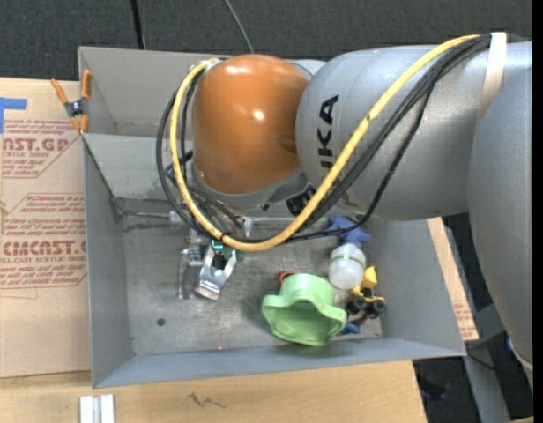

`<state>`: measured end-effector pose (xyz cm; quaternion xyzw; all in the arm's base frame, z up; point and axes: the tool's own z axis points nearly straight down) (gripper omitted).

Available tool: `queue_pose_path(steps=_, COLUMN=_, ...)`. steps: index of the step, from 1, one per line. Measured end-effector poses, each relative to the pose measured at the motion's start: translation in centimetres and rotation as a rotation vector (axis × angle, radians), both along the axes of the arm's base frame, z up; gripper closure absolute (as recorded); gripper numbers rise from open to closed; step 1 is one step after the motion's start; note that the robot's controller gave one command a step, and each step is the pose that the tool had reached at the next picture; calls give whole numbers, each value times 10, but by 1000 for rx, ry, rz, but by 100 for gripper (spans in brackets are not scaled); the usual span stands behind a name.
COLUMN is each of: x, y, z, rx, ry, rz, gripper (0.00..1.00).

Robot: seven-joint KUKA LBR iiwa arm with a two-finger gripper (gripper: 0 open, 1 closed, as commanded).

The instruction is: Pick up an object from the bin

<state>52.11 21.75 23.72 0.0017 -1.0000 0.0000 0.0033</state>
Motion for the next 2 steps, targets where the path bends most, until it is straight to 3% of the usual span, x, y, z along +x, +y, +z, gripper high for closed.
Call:
queue_pose_path(steps=1, x=2, y=-1, z=5, rx=2, ry=-8, rz=-2, gripper=0)
queue_pose_path(steps=2, x=-23, y=-38, z=-45, rx=4, ry=-12, rz=8, gripper=0)
